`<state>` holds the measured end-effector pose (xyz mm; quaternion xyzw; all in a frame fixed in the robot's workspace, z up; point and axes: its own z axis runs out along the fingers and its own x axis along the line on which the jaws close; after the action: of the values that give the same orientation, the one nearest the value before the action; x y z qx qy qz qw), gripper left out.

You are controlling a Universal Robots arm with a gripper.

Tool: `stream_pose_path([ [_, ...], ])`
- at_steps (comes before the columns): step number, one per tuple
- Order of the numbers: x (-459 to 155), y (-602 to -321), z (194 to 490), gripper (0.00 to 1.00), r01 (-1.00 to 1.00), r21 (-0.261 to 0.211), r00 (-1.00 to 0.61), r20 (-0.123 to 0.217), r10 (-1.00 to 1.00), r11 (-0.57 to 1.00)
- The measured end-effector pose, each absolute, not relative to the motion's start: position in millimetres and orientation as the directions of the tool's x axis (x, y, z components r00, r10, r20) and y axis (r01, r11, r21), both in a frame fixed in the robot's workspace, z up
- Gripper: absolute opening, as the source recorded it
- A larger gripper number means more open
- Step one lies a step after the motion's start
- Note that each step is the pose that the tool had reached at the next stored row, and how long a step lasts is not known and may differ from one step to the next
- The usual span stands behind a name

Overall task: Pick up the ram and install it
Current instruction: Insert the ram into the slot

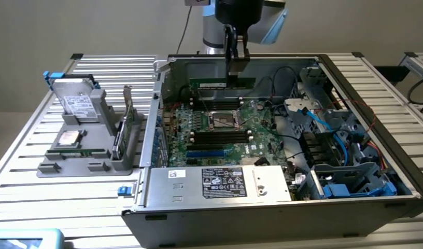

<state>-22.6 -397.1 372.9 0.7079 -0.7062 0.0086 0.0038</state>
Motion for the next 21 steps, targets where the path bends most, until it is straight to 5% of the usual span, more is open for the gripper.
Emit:
stream_pose_path([
  [21,-16,-388,342,0.13,-1.0,-0.007,0.002,0.052,-0.999,-0.003],
])
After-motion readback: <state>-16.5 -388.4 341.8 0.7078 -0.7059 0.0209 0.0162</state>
